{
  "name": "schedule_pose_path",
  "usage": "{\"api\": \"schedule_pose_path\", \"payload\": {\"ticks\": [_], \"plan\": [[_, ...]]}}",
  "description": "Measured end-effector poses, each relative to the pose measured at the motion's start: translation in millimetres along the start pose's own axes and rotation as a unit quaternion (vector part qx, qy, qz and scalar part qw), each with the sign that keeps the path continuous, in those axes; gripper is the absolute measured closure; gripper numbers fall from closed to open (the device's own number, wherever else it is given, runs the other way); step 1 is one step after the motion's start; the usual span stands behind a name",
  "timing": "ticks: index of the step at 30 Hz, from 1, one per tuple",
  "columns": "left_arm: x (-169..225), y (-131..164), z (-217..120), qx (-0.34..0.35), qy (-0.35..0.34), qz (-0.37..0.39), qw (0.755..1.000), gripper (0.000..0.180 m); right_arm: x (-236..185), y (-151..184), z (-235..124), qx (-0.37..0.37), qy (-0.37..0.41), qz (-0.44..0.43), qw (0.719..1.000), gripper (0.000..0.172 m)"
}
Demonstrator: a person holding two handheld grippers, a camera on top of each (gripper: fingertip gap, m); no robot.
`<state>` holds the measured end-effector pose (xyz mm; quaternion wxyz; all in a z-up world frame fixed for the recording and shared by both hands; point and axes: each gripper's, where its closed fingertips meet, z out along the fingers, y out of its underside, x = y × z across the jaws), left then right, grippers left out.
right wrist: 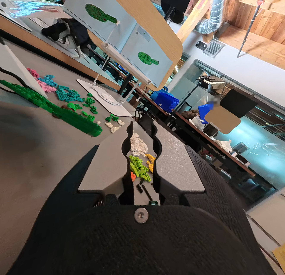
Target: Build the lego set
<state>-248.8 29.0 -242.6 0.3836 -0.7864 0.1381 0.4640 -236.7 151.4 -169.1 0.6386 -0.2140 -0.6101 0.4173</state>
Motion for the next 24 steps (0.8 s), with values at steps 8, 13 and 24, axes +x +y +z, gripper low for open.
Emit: {"api": "schedule_pose_path", "payload": {"ticks": [8,13,24], "plan": [[8.6,-0.4,1.5,-0.009,0.014,0.029,0.999,0.171,14.1,9.6,-0.9,-0.029,0.041,-0.026,0.998,0.151],[16.3,-4.8,1.0,-0.006,0.028,0.048,0.998,0.169,30.9,20.8,-6.1,-0.061,0.083,-0.032,0.994,0.151],[35.5,-18.5,-10.6,-0.026,0.130,0.035,0.991,0.146,49.5,51.2,-38.1,-0.182,0.107,-0.001,0.977,0.134]]}}
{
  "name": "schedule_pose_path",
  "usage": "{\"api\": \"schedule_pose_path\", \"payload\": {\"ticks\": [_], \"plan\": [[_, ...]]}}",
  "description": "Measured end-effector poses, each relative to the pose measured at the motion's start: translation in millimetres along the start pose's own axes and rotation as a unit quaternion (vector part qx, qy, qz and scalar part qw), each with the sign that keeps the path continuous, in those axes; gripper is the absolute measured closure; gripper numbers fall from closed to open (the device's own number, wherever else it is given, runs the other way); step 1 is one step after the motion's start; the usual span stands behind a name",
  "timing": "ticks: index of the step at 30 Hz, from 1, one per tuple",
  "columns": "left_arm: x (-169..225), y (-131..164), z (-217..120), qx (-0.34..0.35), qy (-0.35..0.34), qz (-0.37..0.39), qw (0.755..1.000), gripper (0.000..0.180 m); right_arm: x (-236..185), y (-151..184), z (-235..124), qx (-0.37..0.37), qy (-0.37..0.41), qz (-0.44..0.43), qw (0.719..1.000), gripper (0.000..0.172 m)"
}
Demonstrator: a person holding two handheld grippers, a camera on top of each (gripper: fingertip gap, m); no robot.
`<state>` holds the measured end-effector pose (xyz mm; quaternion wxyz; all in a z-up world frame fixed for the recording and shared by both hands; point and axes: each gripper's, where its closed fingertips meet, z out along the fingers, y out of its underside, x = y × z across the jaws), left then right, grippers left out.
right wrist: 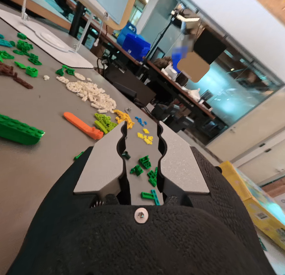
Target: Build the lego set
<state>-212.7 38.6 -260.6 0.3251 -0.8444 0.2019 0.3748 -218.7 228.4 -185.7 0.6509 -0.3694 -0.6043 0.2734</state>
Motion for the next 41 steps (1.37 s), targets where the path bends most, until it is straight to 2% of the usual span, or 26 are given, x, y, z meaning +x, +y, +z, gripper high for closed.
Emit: {"api": "schedule_pose_path", "payload": {"ticks": [2,7,8,11,14,17,20,25,37,41], "plan": [[1.3,-0.8,-9.1,-0.010,0.031,-0.013,0.999,0.130,1.7,-1.4,-10.3,-0.010,-0.019,0.030,0.999,0.125],[6.6,0.4,-37.0,-0.028,0.096,-0.067,0.993,0.076,0.0,-10.8,-45.5,-0.034,-0.069,0.088,0.993,0.098],[8.2,-0.5,-42.3,-0.028,0.106,-0.076,0.991,0.069,0.7,-11.5,-52.7,-0.043,-0.075,0.096,0.992,0.088],[4.6,-7.0,-55.8,-0.021,0.119,-0.109,0.987,0.052,1.7,-31.1,-76.3,-0.028,-0.105,0.152,0.982,0.075],[-18.6,-17.6,-58.7,-0.024,0.077,-0.156,0.984,0.042,-1.7,-78.7,-103.3,0.034,-0.151,0.229,0.961,0.065],[-49.6,-15.2,-48.7,-0.078,-0.003,-0.203,0.976,0.032,-16.2,-133.6,-129.4,0.088,-0.197,0.275,0.937,0.055],[-70.7,-24.6,-38.5,-0.095,-0.068,-0.218,0.969,0.028,-38.2,-172.3,-146.7,0.100,-0.233,0.293,0.922,0.054],[-79.8,-38.7,-23.7,-0.126,-0.121,-0.197,0.965,0.026,-55.4,-198.7,-155.7,0.100,-0.212,0.249,0.940,0.040],[-75.3,-36.9,-12.6,-0.161,-0.143,-0.157,0.964,0.023,-65.3,-178.6,-143.2,0.040,-0.187,0.215,0.958,0.035],[-93.6,-30.7,-24.3,-0.169,-0.203,-0.124,0.956,0.022,-73.7,-173.3,-142.8,0.018,-0.221,0.237,0.946,0.032]]}}
